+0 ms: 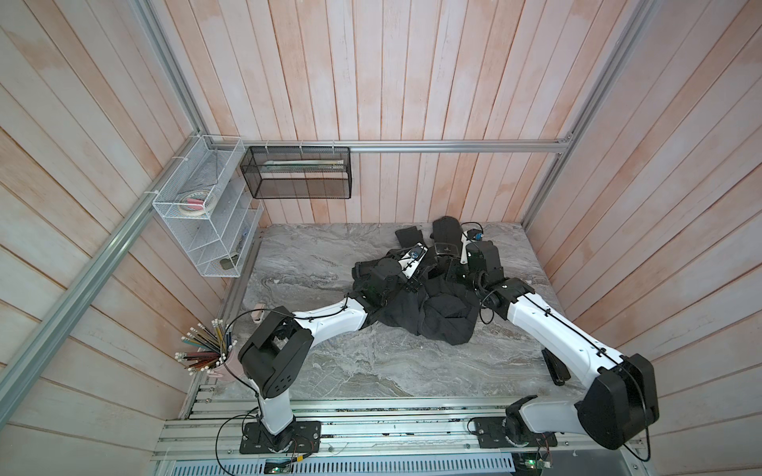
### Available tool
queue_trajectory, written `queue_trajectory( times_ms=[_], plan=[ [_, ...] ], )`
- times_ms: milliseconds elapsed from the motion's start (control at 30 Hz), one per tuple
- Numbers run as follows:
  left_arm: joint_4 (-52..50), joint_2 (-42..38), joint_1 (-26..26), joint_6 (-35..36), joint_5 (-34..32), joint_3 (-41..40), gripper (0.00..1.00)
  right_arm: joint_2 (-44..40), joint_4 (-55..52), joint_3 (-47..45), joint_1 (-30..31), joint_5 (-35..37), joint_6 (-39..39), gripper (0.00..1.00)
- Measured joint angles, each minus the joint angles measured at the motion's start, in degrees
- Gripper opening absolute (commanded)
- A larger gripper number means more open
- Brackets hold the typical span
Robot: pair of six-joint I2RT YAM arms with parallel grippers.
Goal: Remove the belt from the trousers
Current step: Adjust the trousers at the center of the board.
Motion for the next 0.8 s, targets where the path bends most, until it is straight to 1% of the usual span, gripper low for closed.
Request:
queue_trajectory(
  times_ms=[33, 67, 100, 133, 167, 200, 333, 367, 400, 467, 567, 600, 667, 800],
  plan=[
    [-0.2, 0.3, 0.0, 1.6, -0.4, 0.9, 0.62, 0.0, 0.0, 0.0, -0.5, -1.3, 0.1, 0.0],
    [-0.3, 0.7, 0.0, 3.1, -0.8, 1.9, 0.48, 0.0, 0.0, 0.0, -1.2, -3.0, 0.1, 0.0],
    [-0.9, 0.9, 0.1, 4.3, -0.8, 3.0, 0.31, 0.0, 0.1, 0.0, -2.1, -4.7, 0.1, 0.0],
    [-1.7, 1.1, 0.1, 5.2, -0.6, 4.0, 0.15, 0.0, 0.3, 0.0, -2.8, -6.0, 0.1, 0.0],
    [-2.9, 1.2, 0.0, 6.1, 0.1, 4.9, 0.02, 0.0, 0.5, 0.0, -3.4, -7.3, 0.1, 0.0],
    [-4.3, 1.2, 0.2, 6.5, 1.0, 5.8, 0.0, -0.1, 0.5, 0.2, -4.0, -8.7, 0.1, 0.0],
    [-8.7, -0.4, 2.0, 6.8, 7.2, 6.6, 0.0, -0.1, 0.4, 0.5, -5.4, -13.2, -0.7, 0.0],
    [-10.3, -1.3, 2.5, 6.9, 9.1, 6.6, 0.0, -0.2, 0.5, 0.5, -5.5, -14.1, -1.2, 0.11],
    [-12.2, -2.3, 3.1, 7.0, 11.0, 6.6, 0.0, -0.3, 0.5, 0.5, -5.5, -15.2, -1.8, 0.23],
    [-17.4, -3.7, 3.9, 7.2, 13.6, 8.2, 0.0, -1.2, 0.7, 0.3, -5.5, -17.5, -3.5, 0.4],
    [-27.9, -4.0, 5.6, 7.1, 16.6, 15.5, 0.0, -5.7, 3.2, -2.4, -5.7, -19.7, -5.4, 0.54],
    [-31.3, -4.0, 6.1, 7.1, 17.2, 18.0, 0.0, -8.2, 4.5, -3.8, -5.7, -19.8, -5.8, 0.56],
    [-36.2, -4.0, 6.6, 6.7, 17.6, 21.7, 0.0, -12.3, 6.4, -5.9, -5.7, -19.6, -6.6, 0.57],
    [-43.6, -4.5, 5.8, 5.0, 16.3, 23.7, 0.0, -18.0, 8.9, -7.6, -5.3, -17.4, -8.5, 0.57]
  ],
)
